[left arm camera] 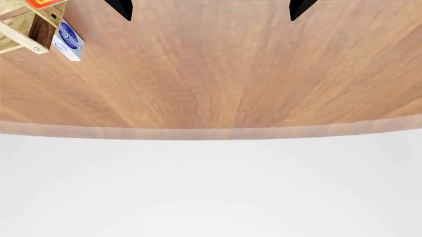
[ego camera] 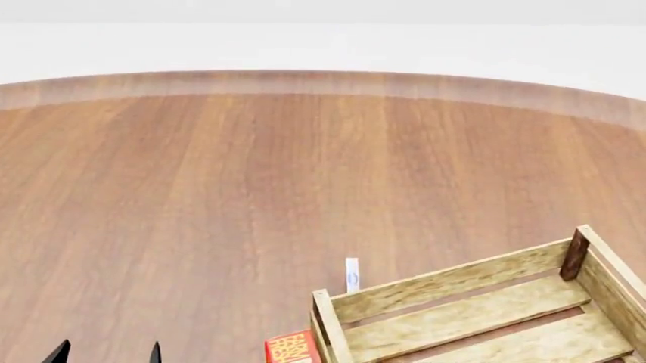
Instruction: Pick up the tomato sauce, and put it in the wooden tray.
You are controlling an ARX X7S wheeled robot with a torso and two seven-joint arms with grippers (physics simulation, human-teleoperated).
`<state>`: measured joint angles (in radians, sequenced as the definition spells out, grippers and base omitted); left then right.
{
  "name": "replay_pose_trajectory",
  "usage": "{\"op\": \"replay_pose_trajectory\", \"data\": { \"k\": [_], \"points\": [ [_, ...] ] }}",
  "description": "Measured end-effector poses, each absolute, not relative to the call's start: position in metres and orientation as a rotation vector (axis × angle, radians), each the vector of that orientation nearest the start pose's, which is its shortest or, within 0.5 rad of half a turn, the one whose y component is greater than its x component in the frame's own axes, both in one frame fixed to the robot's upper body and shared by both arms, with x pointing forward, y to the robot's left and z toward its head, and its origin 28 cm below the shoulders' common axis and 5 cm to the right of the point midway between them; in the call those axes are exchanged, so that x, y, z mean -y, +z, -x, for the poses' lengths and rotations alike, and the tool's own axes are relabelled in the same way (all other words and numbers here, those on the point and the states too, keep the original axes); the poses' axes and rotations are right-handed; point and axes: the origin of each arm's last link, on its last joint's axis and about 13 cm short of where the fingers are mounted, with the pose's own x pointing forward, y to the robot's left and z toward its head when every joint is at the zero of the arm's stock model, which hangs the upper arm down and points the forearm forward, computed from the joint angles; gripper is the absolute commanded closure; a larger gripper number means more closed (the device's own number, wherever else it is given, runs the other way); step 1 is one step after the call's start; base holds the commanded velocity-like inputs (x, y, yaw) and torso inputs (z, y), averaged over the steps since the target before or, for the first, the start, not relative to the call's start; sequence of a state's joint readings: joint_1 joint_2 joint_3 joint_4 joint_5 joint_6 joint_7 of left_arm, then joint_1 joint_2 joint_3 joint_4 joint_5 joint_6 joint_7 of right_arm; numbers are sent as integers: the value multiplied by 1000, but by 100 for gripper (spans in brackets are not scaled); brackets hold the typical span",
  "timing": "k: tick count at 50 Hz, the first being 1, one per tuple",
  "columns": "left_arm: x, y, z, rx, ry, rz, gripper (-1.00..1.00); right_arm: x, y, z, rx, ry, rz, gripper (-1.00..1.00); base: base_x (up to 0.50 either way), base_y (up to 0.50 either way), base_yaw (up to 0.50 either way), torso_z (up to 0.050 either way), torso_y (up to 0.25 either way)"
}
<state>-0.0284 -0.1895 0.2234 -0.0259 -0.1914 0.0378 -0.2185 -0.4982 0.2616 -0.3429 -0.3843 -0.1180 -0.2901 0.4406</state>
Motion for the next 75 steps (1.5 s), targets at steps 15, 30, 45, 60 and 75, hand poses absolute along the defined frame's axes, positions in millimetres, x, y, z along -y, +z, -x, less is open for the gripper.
{"op": "replay_pose_trajectory", "data": {
  "k": [15,30,45,60,75],
  "points": [
    [-207,12,-212,-2,4,-2,-100,73,21,-64,195,-16,107,-100,0,0,0,0,0],
    [-207,11,-212,-2,5,-3,-100,69,10,-44,199,-20,111,-100,0,0,0,0,0],
    [-207,11,-212,-3,8,-3,-100,65,0,-30,193,-42,102,-100,0,0,0,0,0],
    [-207,11,-212,-3,9,-3,-100,62,-13,-23,174,-92,88,-100,0,0,0,0,0],
    [-207,11,-212,-3,9,-4,-100,61,-31,-23,131,-130,79,-100,0,0,0,0,0]
  ]
}}
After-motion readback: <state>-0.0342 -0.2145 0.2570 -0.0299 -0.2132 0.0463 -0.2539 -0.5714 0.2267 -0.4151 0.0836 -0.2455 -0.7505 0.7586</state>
